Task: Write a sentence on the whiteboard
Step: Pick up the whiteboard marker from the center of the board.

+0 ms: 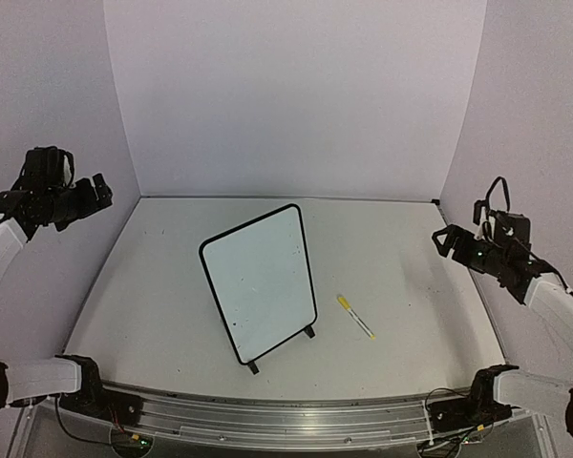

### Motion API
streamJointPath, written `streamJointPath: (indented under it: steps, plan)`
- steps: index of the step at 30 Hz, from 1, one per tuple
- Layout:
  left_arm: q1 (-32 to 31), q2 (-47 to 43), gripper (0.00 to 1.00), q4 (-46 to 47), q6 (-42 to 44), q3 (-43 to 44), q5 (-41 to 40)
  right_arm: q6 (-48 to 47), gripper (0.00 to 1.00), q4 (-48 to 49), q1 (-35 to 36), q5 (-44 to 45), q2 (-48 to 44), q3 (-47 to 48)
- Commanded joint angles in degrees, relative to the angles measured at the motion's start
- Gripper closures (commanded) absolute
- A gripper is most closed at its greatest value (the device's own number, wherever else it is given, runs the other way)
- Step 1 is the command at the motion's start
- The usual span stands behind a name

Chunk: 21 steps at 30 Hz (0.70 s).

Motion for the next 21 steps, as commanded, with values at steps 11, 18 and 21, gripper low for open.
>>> streamJointPath:
  steps: [11,18,21]
  plan:
    - [-0.17,3.51,0.01,7.26,10.75,1.35,19.78,3.39,0.12,-13.56,29.94,6.95,20.55,10.07]
    - [-0.18,-0.02,0.01,13.71,14.06,-8.28,21.14,3.29,0.20,-22.26,39.03,14.38,27.63,14.63]
    - [-0.16,-0.01,0.01,13.84,13.78,-8.57,21.48,2.44,0.24,-24.67,41.74,17.27,31.30,17.24]
